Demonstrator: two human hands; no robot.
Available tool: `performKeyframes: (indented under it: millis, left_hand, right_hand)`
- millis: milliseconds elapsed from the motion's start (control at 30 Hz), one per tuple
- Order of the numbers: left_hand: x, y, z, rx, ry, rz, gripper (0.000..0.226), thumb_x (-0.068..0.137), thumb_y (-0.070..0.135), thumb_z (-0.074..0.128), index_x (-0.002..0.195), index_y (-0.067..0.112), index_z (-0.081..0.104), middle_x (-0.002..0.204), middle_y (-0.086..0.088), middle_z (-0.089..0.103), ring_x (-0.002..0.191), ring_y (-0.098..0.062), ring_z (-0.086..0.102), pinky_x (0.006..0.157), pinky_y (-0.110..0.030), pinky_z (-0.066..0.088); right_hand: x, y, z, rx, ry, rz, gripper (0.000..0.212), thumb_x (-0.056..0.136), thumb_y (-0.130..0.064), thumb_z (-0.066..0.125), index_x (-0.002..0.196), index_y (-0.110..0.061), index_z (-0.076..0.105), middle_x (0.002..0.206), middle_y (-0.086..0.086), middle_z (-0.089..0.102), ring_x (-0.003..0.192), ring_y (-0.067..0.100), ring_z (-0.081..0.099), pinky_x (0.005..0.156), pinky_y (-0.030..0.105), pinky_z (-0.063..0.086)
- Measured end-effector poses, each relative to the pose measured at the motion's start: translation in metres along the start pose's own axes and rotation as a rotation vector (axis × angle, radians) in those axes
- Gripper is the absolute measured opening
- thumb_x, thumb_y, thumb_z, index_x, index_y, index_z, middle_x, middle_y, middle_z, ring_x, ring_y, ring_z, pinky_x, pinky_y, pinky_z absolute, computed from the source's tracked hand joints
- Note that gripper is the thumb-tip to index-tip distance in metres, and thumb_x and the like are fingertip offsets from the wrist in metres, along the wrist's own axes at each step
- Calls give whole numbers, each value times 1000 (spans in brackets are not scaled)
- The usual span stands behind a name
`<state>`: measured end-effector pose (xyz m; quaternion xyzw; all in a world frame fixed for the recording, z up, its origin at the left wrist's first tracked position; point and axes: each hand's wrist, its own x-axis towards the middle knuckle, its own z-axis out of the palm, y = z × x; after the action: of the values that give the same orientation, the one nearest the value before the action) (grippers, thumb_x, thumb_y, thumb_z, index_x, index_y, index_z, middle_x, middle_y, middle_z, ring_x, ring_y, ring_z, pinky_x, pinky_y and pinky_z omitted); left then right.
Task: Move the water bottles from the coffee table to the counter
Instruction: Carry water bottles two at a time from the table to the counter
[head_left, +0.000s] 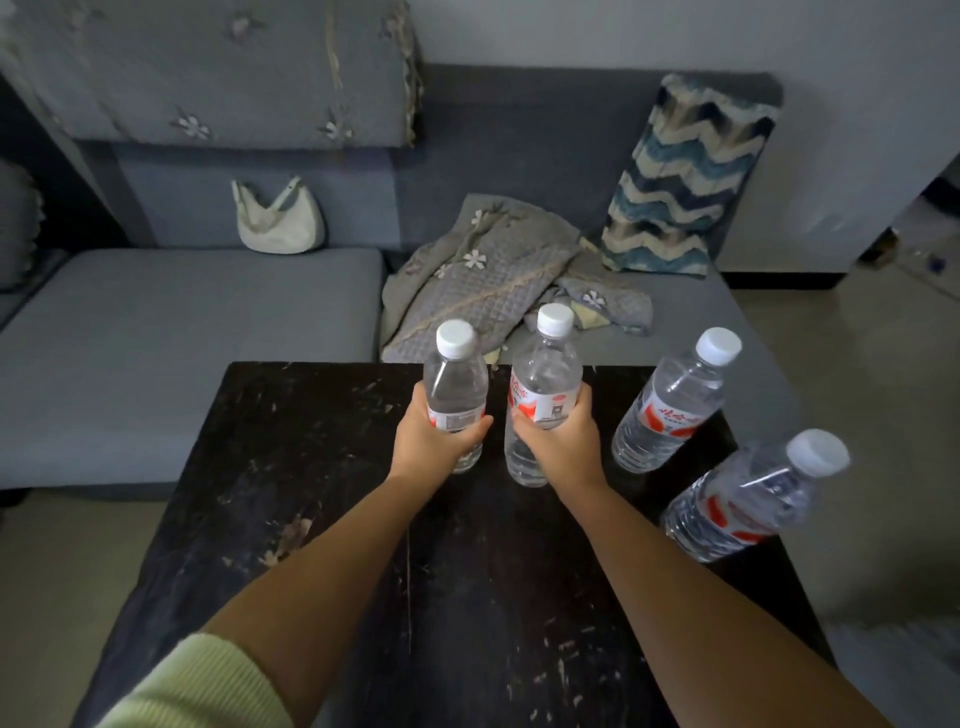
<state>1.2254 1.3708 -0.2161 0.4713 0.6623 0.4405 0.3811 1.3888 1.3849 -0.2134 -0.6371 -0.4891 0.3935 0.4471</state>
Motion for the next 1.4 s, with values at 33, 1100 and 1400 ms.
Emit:
performKeyframes:
  millis: [33, 1100, 1400]
  left_hand:
    - [-7, -3, -2, 2, -8, 0, 54, 62, 31, 87, 94, 48, 47, 90, 24, 63, 81, 23, 57, 62, 3, 42]
    - [-311, -21, -50, 449, -755, 143, 61, 65, 39, 84, 111, 29, 45, 91, 17, 54, 83, -4, 54, 70, -19, 38]
    - [-472, 4, 46, 486, -1095, 282, 62, 69, 36, 83, 119, 18, 50, 108, 1, 62, 98, -19, 60, 83, -28, 44]
  right_hand:
    - [-6, 3, -2, -7, 6, 7, 64, 71, -24, 84, 118, -31, 42, 96, -20, 54, 90, -1, 55, 78, 15, 42]
    - [-418, 48, -118, -83, 481, 436, 65, 73, -32, 80, 125, -19, 42, 102, -6, 58, 87, 7, 59, 64, 17, 42]
    - [-591, 88, -233, -39, 810, 537, 50, 73, -30, 82, 109, -20, 47, 89, -6, 60, 75, 6, 58, 65, 19, 43]
